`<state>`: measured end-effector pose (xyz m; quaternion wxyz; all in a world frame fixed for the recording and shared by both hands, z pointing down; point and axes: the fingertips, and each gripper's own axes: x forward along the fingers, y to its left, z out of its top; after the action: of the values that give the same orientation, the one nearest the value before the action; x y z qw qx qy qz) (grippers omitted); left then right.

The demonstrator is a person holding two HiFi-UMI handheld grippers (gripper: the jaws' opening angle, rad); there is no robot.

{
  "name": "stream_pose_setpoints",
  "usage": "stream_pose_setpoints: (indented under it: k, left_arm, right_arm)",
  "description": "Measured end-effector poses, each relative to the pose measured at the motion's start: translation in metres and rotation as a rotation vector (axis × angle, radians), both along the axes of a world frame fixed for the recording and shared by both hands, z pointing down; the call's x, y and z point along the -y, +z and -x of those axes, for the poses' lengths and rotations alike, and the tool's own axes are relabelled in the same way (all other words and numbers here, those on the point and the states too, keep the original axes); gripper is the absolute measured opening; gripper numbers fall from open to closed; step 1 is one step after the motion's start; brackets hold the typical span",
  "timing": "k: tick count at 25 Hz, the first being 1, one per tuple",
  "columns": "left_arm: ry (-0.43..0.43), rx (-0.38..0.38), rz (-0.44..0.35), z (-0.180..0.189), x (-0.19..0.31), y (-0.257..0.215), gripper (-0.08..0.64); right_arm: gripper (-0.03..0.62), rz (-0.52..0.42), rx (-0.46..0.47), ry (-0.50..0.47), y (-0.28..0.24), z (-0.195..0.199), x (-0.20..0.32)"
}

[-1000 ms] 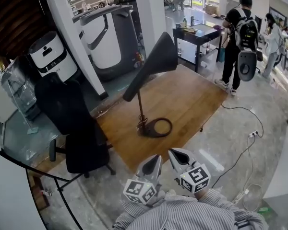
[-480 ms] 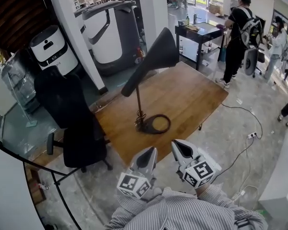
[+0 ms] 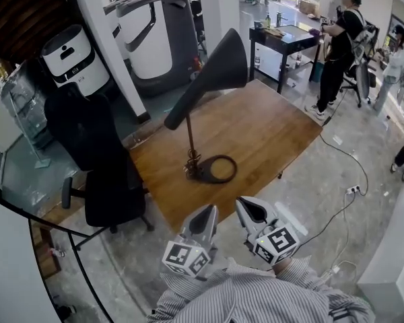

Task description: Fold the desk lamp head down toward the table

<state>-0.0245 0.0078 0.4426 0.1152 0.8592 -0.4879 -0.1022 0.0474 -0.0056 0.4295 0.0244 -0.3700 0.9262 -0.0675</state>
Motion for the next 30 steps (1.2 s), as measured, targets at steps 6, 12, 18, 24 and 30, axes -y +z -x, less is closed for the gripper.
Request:
stream_pose_setpoints:
  k: [6,12,18,24,30]
  left_arm:
    - [-0.012,0.008,0.018,0.011,0.019,0.008,0.005]
    - [-0.006,0.028,-0.016,0.028,0.063,0.0,0.005]
    - [0.027,0.047,-0.044,0.048,0.111,-0.008,0.005]
    - [0.051,0.081,-0.046,0.063,0.142,-0.006,0.005]
    - [0.045,0.102,-0.057,0.074,0.166,-0.008,0.005]
  right_arm:
    - [0.0,0.005,0.011,0.023,0.005,-0.003,0.023]
    - [0.0,-0.04,0.022,0.052,-0.008,0.006,0.07]
    - [0.0,-0.074,0.035,0.111,-0.018,0.016,0.117]
    - [0.0,-0.083,0.062,0.171,-0.022,0.024,0.149]
    - [0.0,-0.129,0.003,0.151,-0.029,0.048,0.163]
